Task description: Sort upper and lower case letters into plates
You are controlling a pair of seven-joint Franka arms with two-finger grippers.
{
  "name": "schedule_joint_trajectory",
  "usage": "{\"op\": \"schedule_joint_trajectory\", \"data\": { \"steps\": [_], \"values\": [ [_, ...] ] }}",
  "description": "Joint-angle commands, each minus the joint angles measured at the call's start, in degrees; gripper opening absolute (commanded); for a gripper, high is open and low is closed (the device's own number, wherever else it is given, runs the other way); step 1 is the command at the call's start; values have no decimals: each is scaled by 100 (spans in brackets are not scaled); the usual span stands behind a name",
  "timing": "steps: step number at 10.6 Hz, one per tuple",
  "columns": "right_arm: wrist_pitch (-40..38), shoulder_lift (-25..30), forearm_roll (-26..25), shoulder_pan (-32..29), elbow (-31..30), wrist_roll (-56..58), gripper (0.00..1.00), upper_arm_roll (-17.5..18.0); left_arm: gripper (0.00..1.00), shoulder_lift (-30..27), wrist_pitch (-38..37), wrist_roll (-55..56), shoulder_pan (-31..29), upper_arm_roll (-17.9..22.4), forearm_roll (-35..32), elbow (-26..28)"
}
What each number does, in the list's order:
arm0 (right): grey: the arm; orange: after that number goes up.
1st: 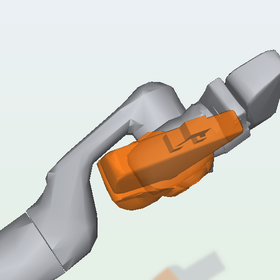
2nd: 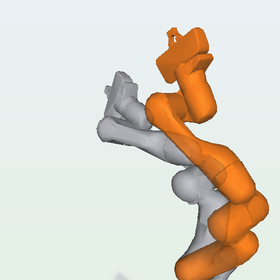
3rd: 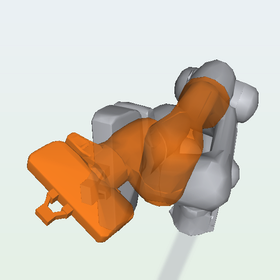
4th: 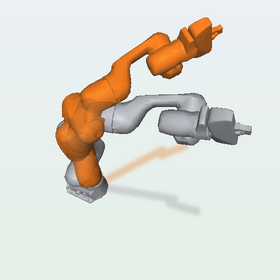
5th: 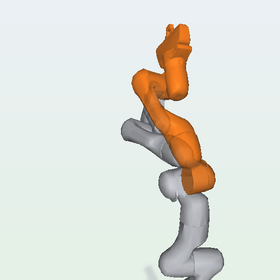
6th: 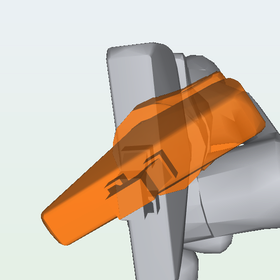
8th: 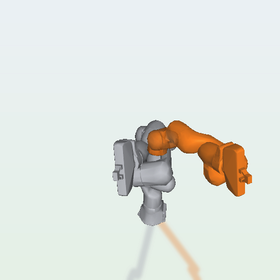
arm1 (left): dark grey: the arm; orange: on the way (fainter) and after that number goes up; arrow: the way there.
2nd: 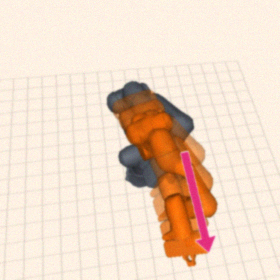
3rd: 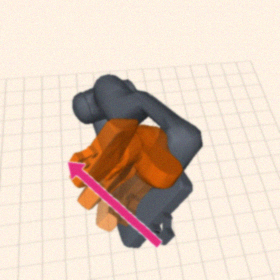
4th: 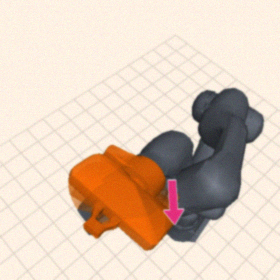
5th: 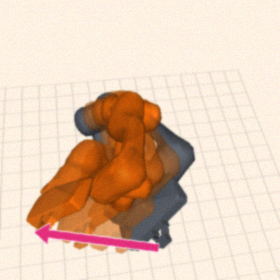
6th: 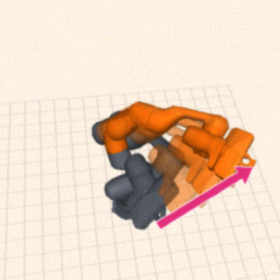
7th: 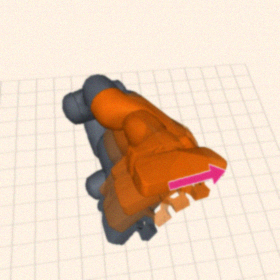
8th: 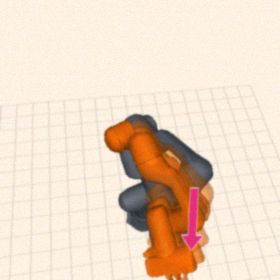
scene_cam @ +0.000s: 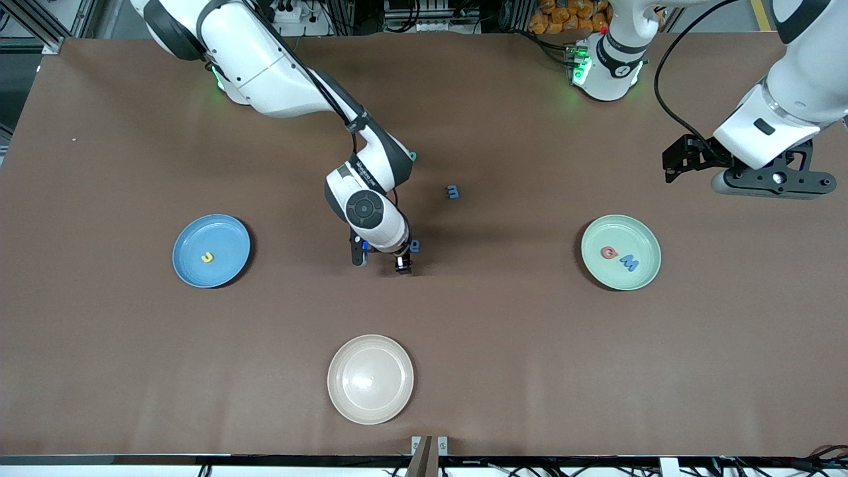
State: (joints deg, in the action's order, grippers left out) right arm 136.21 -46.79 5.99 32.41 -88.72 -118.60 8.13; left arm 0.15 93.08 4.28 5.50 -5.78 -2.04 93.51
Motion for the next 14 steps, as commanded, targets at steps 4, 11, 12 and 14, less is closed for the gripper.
{"op": "schedule_joint_trajectory", "data": {
  "steps": [4, 11, 12, 14],
  "values": [
    [-86, 29, -106, 55, -207, -146, 74, -48, 100, -68, 123, 3, 100, 77, 160, 176],
    [-86, 73, -194, 19, -268, -146, 58, -57, 100, -68, 167, 3, 109, 77, 160, 203],
    [-86, 73, -194, 19, -268, -146, 47, -57, 100, -68, 167, 3, 109, 77, 160, 203],
    [-86, 73, -194, 28, -268, -146, 39, -57, 100, -68, 202, 3, 135, 77, 160, 203]
  ]
}}
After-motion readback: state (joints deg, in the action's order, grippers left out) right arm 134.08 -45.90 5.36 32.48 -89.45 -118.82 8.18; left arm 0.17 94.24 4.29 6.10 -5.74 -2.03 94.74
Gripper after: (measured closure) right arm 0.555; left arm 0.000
